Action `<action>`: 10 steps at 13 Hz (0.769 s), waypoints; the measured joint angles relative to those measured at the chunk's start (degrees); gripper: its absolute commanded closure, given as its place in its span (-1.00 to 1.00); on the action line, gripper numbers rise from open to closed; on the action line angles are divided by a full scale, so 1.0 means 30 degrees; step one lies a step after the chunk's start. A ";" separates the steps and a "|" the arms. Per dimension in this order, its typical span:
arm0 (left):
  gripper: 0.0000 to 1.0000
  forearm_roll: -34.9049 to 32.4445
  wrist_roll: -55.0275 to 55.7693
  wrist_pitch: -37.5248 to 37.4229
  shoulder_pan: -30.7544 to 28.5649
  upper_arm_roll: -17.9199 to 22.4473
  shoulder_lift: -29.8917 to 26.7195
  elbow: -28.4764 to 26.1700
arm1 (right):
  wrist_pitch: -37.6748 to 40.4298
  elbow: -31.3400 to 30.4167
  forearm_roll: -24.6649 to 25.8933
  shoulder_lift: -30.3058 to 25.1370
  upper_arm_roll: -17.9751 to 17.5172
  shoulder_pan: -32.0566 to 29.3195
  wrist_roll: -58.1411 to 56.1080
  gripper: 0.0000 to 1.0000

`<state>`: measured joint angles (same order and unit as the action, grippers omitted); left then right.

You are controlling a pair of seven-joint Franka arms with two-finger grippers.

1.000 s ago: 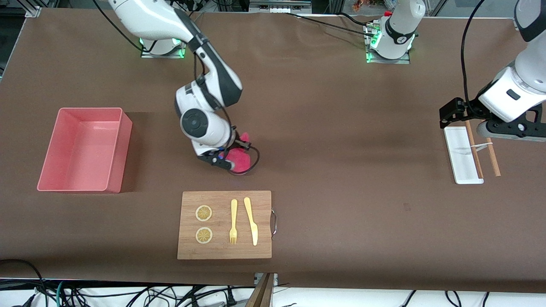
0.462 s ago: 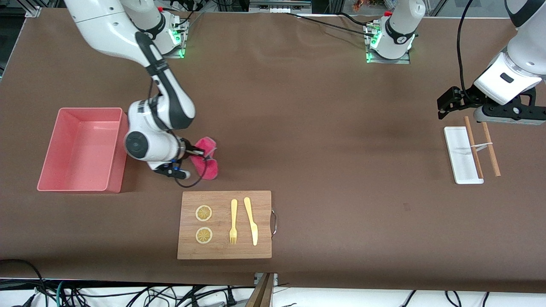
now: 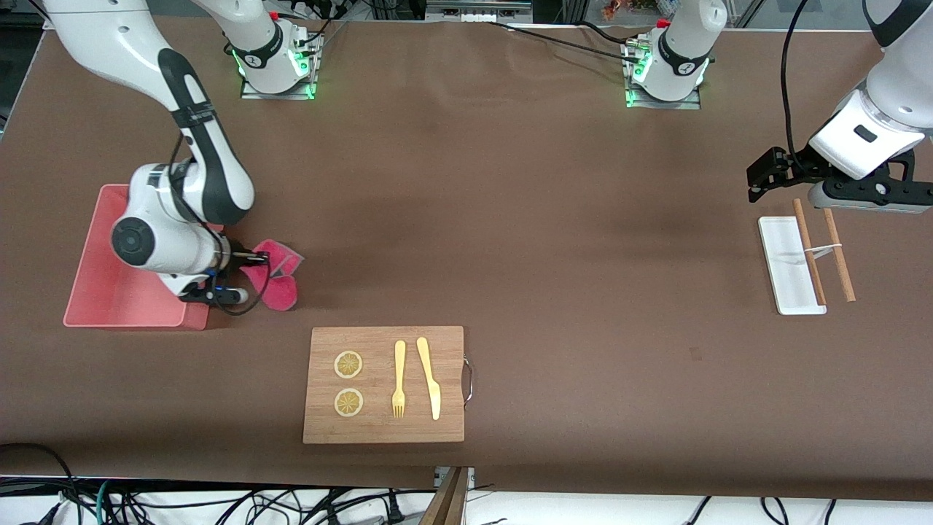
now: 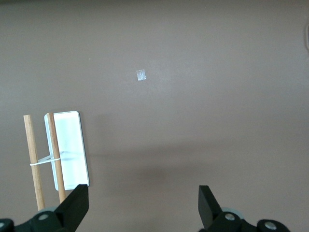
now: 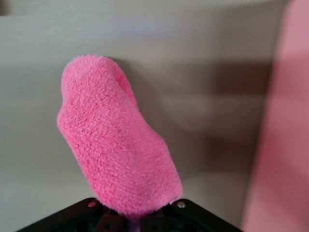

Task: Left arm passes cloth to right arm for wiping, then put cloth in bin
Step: 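Move the cloth over the pink bin and release it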

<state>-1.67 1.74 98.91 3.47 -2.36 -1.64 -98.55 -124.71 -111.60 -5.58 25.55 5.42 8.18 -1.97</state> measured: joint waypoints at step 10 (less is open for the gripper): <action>-1.00 0.0000 -0.0002 -0.0327 0.0045 -0.0009 -0.0002 0.0004 | 0.7370 0.1755 0.2894 -0.5286 0.1019 -0.3086 -0.4786 1.00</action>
<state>-1.67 1.74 97.93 3.60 -2.39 -1.65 -98.54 -102.60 -106.34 3.10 9.69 8.47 -1.07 -16.33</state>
